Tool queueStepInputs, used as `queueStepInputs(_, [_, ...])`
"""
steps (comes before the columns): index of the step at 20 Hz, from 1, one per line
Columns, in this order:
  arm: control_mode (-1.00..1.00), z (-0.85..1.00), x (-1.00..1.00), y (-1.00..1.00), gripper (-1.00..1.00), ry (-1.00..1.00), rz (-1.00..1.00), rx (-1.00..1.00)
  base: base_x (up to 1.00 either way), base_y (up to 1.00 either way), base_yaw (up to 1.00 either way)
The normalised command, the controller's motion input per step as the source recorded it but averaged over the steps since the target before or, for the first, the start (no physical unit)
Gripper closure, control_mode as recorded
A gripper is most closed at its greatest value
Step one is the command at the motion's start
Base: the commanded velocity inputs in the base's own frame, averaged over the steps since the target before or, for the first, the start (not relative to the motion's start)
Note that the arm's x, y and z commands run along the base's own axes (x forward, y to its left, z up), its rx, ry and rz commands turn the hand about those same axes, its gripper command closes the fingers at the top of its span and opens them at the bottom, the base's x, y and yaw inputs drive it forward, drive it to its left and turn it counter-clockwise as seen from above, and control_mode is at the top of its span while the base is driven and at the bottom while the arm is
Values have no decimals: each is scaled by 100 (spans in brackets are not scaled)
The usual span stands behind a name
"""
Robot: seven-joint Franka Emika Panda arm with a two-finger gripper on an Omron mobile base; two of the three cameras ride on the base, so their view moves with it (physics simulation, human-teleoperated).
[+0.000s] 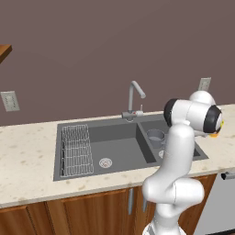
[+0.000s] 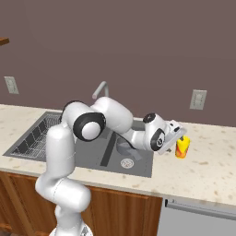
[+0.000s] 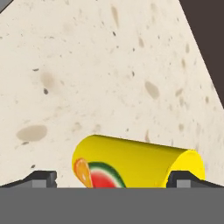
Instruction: Move any existing items from the left basin to the right basin for drying. Then move the cup from the counter to the left basin of the sink for washing.
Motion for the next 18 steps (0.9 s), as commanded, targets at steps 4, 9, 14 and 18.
queueStepInputs(4, [-100,-4,0,-11,-100,0,0,3,0,0,0])
queueStepInputs(9, [-100,-3,0,-2,100,0,0,2,0,0,0])
queueStepInputs(14, [-100,-1,0,0,100,0,0,1,0,0,0])
queueStepInputs(18, [-100,0,0,0,100,0,0,2,0,0,0])
